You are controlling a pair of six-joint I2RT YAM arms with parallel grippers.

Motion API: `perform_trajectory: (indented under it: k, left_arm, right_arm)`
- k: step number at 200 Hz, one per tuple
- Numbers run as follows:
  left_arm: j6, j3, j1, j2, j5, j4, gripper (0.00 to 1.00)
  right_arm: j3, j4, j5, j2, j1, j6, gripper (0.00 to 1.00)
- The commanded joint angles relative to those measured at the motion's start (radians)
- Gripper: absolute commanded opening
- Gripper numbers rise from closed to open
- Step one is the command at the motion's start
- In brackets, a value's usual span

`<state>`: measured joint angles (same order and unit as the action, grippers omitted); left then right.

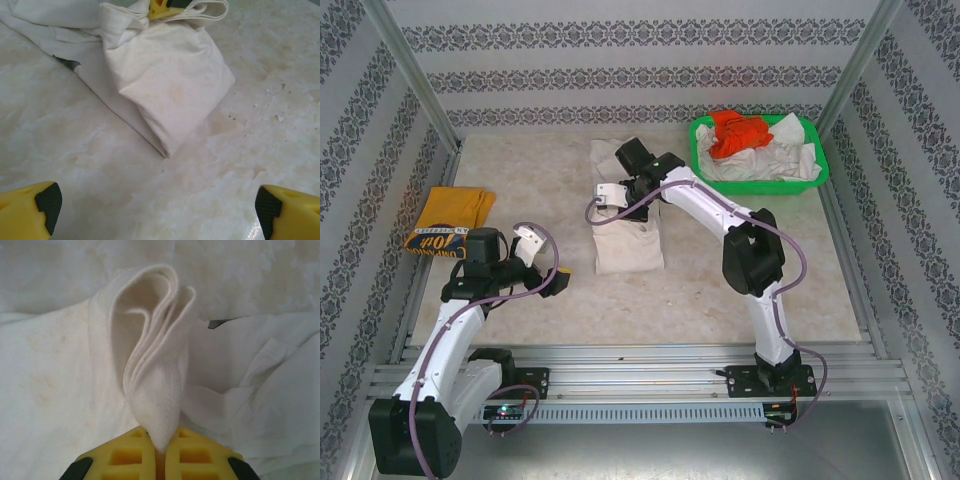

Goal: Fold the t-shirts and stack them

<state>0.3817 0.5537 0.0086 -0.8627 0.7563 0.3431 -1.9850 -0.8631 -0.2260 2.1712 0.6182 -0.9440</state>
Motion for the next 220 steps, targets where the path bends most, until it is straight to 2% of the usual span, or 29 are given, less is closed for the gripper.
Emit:
perform_trajectory:
  k: [1, 69, 127, 220]
  left_arm:
    - [-0.010, -0.003, 0.008, 0.014, 0.029, -0.044, 1.00]
    - [-0.019, 0.001, 0.010, 0.013, 0.031, -0.041, 1.00]
    - [-0.021, 0.001, 0.011, 0.007, 0.034, -0.041, 1.00]
    - [-0.027, 0.003, 0.011, 0.010, 0.038, -0.034, 1.00]
  right_arm:
    - [-0.071, -0.030, -0.019, 0.050, -0.010, -0.032, 0.00]
    - [-0.193, -0.041, 0.001, 0.155, -0.035, -0.038, 0.00]
    - [-0.186, -0.036, 0.027, 0.176, -0.047, -0.032, 0.00]
    - [-0.174, 0.071, 0.059, 0.231, -0.061, -0.007, 0.00]
